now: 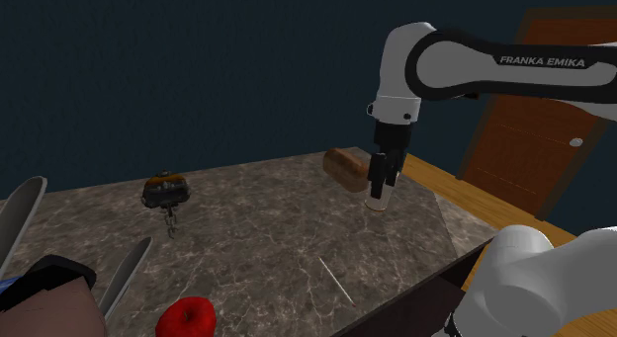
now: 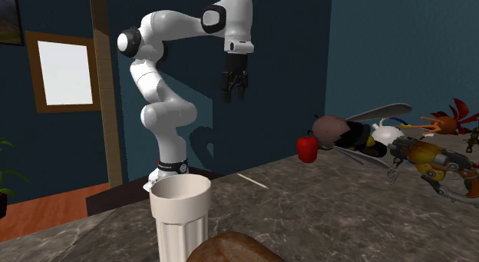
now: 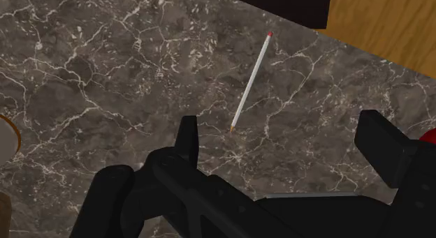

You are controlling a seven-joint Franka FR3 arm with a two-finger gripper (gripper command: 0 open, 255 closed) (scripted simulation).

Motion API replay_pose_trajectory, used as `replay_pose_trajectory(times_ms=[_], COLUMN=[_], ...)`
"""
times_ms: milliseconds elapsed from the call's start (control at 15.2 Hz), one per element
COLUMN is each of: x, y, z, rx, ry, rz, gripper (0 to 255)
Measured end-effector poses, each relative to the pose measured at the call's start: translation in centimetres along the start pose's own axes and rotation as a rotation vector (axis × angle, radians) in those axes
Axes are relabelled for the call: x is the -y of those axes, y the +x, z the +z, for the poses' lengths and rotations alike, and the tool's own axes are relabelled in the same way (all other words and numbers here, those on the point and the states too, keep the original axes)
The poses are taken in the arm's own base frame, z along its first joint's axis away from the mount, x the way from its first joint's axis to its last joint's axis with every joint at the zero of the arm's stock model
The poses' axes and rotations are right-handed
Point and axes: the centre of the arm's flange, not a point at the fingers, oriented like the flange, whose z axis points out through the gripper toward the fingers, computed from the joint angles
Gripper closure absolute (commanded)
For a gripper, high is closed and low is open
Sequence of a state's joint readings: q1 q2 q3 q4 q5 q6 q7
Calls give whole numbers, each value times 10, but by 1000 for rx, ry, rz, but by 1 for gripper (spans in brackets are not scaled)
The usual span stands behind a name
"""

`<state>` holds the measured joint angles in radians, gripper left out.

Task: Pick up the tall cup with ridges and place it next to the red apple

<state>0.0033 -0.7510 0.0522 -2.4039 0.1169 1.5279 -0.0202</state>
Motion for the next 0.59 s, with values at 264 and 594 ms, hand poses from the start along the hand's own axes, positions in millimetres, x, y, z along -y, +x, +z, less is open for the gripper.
replay_pose_trajectory(times_ms=[264,594], x=[-22,-75], y=[8,29], z=[8,30], rx=[-10,-35], ry=[-9,-32], rz=[8,27], gripper=[0,0])
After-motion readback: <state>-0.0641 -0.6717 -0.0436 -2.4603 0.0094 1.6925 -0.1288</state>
